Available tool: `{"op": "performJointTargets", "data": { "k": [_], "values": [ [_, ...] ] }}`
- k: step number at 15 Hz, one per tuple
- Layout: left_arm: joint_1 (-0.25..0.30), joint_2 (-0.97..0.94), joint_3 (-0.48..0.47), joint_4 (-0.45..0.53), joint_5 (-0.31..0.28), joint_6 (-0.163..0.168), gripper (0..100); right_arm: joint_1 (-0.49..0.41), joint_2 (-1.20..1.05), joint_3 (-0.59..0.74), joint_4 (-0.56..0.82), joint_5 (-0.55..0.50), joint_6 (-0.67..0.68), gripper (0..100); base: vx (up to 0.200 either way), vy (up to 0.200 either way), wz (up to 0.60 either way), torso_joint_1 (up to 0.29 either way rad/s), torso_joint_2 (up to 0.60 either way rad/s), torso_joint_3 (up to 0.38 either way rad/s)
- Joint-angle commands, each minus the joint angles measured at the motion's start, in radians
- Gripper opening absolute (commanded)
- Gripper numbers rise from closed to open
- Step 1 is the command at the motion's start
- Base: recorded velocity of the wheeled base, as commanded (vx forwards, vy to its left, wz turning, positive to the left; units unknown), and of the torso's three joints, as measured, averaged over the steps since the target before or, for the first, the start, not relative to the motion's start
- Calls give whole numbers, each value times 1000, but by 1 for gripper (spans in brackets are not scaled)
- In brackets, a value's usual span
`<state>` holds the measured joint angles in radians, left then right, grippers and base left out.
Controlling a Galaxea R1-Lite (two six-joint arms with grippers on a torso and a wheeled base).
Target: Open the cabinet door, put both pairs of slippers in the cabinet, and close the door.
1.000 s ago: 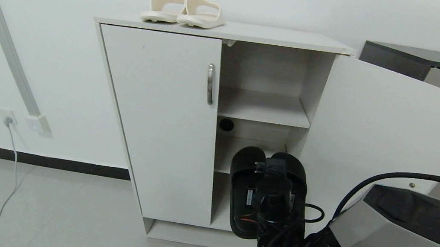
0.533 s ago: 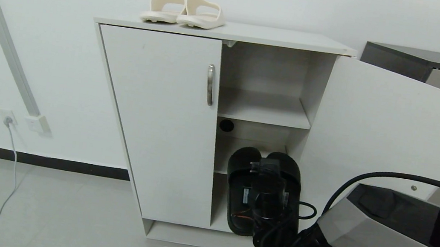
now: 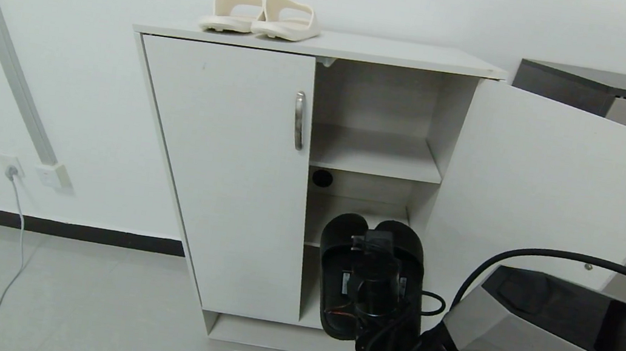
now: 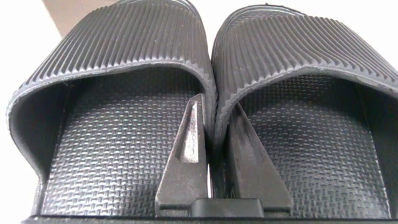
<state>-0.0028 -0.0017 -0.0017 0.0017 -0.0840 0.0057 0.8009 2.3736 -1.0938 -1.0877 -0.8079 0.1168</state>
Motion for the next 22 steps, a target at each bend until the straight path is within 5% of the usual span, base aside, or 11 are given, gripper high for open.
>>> {"op": "performJointTargets", "data": {
  "k": [1,17,22],
  "values": [
    [0,2,0,1,0,0,0,-2,-1,0,-1,-1,0,0,0,0,0,0,0,0],
    [0,2,0,0,0,0,0,9,44,-23,-24,1,9,0,0,0,0,4,3,-174],
    [0,2,0,0,0,-1,0,4,104,-26,-239,1,-85,0,0,0,0,0,0,-11]
  ]
}}
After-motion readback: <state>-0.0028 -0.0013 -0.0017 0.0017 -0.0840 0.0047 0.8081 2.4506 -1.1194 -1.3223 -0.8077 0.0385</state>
